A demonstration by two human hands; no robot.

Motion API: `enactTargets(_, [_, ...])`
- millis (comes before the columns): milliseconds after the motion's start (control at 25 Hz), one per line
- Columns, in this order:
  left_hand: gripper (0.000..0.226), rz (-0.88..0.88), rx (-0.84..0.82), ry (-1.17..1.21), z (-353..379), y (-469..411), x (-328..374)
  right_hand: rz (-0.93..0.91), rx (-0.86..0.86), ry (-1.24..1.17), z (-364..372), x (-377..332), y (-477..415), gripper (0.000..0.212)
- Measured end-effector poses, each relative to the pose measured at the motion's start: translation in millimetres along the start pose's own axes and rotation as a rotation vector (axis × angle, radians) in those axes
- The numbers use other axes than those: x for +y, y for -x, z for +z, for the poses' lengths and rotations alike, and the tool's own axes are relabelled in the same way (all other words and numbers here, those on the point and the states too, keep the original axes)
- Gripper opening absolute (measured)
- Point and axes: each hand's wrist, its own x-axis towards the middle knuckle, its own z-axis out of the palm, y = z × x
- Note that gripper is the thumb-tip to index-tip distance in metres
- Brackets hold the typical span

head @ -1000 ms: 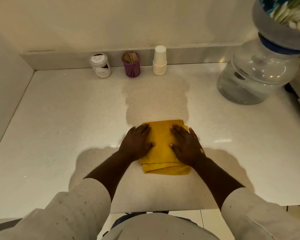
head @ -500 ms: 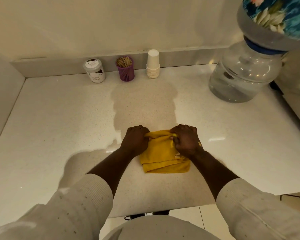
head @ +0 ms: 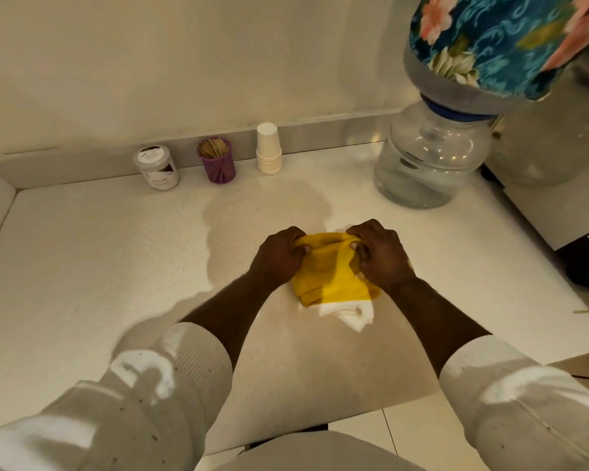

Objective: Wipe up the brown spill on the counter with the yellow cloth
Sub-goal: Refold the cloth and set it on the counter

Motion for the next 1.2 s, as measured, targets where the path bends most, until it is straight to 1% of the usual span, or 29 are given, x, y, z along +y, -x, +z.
enactTargets(280, [0.029, -0.044, 0.062, -0.092, 35, -60, 38, 0.024, 0.05, 0.138, -14, 57, -44, 0.033])
enactTargets(360, [0.029, -0.034, 0.103, -0.145, 41, -78, 38, 0.041, 0.055, 0.155, -6, 69, -56, 0.034])
enactTargets(440, [0.029, -0.007, 0.131, -0.225, 48, -92, 36, 0.062, 0.07, 0.167, 5, 80, -62, 0.03])
enactTargets(560, [0.031, 0.004, 0.144, -0.34, 66, -116, 29, 0.082, 0.079, 0.181, 27, 99, -73, 0.029])
enactTargets(640, [0.035, -0.008, 0.129, -0.4, 78, -125, 22, 0.106, 0.022, 0.158, 40, 108, -80, 0.034])
enactTargets(720, [0.042, -0.015, 0.091, -0.438, 88, -129, 14, 0.137, -0.087, 0.12, 51, 109, -84, 0.049])
enactTargets(800, [0.05, 0.033, 0.049, -0.445, 98, -126, 8, 0.115, -0.169, 0.114, 61, 107, -81, 0.056])
enactTargets(920, [0.061, 0.133, -0.028, -0.436, 109, -117, 0, 0.039, -0.22, 0.19, 70, 106, -73, 0.064])
enactTargets(1000, [0.07, 0.11, -0.076, -0.454, 113, -114, -6, 0.037, -0.255, 0.226, 72, 106, -74, 0.073])
enactTargets(1040, [0.072, 0.085, -0.097, -0.46, 114, -114, -10, 0.052, -0.275, 0.236, 74, 108, -74, 0.074])
enactTargets(1200, [0.077, 0.088, -0.141, -0.464, 112, -110, -14, 0.054, -0.311, 0.264, 75, 108, -69, 0.077])
